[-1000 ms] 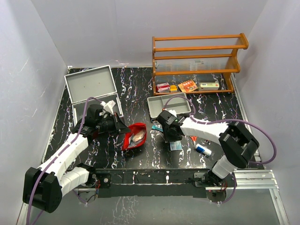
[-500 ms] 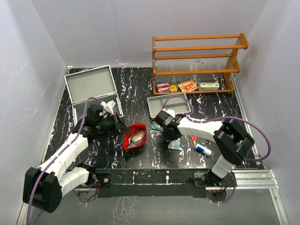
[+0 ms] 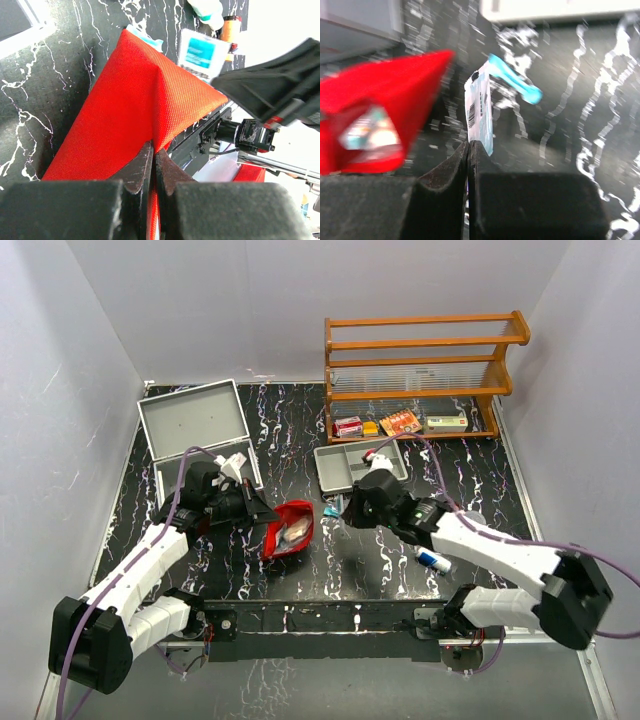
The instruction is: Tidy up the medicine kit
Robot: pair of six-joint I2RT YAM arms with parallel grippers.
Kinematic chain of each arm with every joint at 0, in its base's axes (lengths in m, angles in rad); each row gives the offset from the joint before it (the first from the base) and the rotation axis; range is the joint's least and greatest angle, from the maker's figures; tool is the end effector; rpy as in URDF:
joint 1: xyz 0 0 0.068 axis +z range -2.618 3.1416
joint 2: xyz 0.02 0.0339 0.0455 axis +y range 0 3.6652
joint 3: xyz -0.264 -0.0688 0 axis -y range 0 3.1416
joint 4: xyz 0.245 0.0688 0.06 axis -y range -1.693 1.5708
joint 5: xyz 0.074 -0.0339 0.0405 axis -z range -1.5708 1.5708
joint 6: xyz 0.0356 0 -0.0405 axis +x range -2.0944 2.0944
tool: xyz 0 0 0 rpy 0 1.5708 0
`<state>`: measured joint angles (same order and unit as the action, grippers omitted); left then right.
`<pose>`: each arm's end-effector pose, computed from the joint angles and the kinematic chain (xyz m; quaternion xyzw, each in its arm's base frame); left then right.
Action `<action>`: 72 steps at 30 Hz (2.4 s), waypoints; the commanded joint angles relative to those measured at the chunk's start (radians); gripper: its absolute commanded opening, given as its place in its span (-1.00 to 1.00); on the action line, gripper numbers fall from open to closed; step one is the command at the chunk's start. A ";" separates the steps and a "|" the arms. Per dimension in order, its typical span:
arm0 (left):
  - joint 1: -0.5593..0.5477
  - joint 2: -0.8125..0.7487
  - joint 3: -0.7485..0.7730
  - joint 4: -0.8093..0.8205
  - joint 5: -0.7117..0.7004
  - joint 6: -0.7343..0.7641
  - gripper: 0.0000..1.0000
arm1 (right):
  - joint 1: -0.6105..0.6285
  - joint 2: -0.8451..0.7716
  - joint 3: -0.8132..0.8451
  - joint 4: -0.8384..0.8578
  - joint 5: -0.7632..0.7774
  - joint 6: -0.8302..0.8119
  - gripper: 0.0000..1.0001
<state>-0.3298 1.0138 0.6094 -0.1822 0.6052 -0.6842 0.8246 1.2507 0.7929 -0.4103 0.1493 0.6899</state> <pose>0.1971 -0.0889 0.2392 -0.0097 0.8529 -0.4486 0.2667 0.1762 0.1828 0.2263 -0.0374 0.9359 0.1849 0.2975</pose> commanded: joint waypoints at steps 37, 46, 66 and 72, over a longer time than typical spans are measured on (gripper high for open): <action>-0.003 -0.067 0.117 -0.005 -0.029 -0.316 -1.00 | 0.261 -0.085 -0.015 0.694 0.174 0.326 -1.00; -0.004 -0.066 0.108 0.001 -0.022 -0.315 -1.00 | 0.261 -0.056 -0.022 0.706 0.174 0.360 -1.00; -0.003 -0.043 0.097 -0.014 -0.087 -0.272 -1.00 | 0.261 -0.165 -0.039 0.573 0.219 0.525 -1.00; -0.003 -0.043 0.088 -0.001 -0.062 -0.274 -1.00 | 0.261 -0.121 -0.018 0.551 0.217 0.544 -1.00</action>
<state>-0.3298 0.9844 0.7040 -0.2024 0.5106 -0.9611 1.0809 1.1130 0.7258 0.1421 0.3420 1.2026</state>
